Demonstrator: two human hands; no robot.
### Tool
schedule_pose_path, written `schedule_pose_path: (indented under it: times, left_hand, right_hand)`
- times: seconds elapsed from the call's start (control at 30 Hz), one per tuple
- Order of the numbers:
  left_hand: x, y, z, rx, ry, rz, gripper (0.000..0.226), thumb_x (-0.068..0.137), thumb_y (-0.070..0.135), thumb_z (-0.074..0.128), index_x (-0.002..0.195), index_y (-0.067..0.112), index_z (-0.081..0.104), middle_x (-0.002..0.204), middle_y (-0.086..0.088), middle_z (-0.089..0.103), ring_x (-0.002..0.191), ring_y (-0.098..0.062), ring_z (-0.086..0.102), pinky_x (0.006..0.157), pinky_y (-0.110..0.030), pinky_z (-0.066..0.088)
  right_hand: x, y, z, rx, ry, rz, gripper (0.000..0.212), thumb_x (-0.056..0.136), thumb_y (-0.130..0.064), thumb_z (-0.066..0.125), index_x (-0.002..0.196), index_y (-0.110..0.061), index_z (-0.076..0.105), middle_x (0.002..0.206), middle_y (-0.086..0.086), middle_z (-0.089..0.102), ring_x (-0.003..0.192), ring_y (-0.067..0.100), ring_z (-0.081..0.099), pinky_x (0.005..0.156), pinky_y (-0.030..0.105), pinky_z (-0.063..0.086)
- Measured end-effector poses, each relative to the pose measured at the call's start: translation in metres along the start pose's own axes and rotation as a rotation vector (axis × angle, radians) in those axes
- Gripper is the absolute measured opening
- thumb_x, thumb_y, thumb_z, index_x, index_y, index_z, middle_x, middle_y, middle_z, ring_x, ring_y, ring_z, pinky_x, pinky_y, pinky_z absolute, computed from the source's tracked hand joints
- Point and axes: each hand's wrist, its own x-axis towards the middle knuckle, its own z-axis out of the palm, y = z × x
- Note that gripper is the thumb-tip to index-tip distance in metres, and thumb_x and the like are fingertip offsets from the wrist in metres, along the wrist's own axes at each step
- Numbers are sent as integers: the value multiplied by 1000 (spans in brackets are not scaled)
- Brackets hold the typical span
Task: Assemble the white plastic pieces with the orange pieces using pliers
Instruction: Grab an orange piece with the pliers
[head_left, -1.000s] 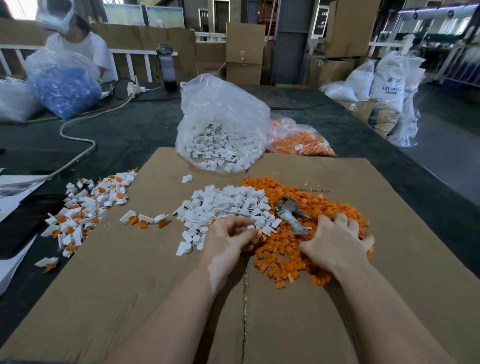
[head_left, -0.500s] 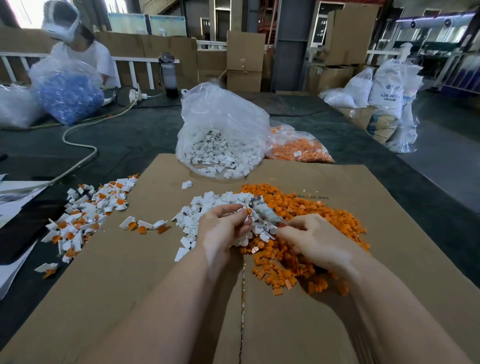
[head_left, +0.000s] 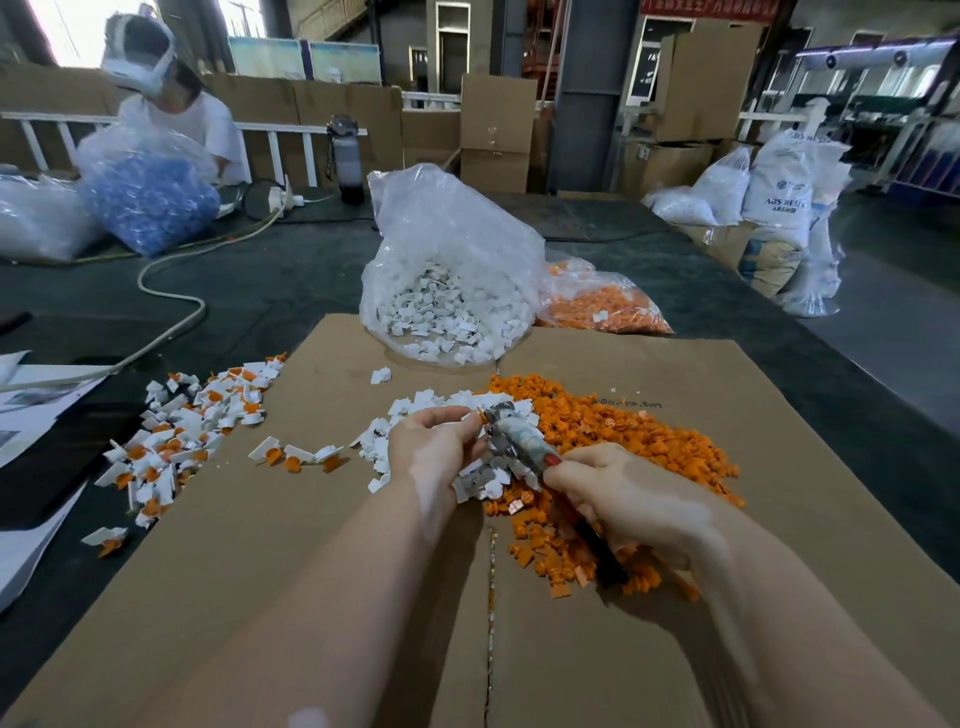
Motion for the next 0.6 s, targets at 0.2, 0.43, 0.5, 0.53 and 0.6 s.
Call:
schedule_pose_path:
  times: [0.2, 0.43, 0.5, 0.53, 0.6]
  left_hand:
    - [-3, -2, 4, -65, 1, -16, 9, 84, -7, 61, 81, 2, 59, 79, -13, 62, 47, -9, 61, 53, -16, 54]
    - [-5, -7, 3, -53, -4, -4, 9, 83, -5, 63, 91, -2, 61, 78, -16, 63, 46, -9, 61, 49, -16, 54]
    - [-5, -9, 1, -69, -12, -8, 7, 83, -4, 63, 90, -1, 62, 83, -17, 64, 51, -11, 62, 52, -16, 55]
    - [-5, -10, -1, -67, -20, -5, 7, 83, -4, 63, 89, 0, 62, 84, -16, 65, 54, -12, 63, 54, -17, 55]
    - [-7, -14, -6, -7, -55, 33, 8, 84, -3, 63, 90, 2, 64, 81, -12, 65, 57, -12, 62, 58, -19, 56]
  right_hand:
    - [8, 4, 8, -271, 141, -99, 26, 94, -33, 47, 74, -17, 42, 64, -3, 43, 50, 10, 37, 49, 24, 29]
    - [10, 14, 12, -281, 239, -138, 29, 93, -30, 51, 70, -16, 39, 66, -1, 42, 51, 12, 37, 49, 24, 30]
    - [10, 21, 12, -241, 265, -139, 30, 89, -42, 56, 75, -16, 48, 75, -1, 48, 57, 11, 45, 54, 25, 34]
    - [10, 25, 11, -222, 299, -138, 33, 85, -49, 59, 80, -17, 53, 82, -1, 51, 64, 10, 49, 56, 24, 35]
    - [12, 35, 8, -252, 414, -120, 41, 77, -60, 60, 93, -22, 56, 95, -5, 52, 76, 7, 51, 58, 22, 35]
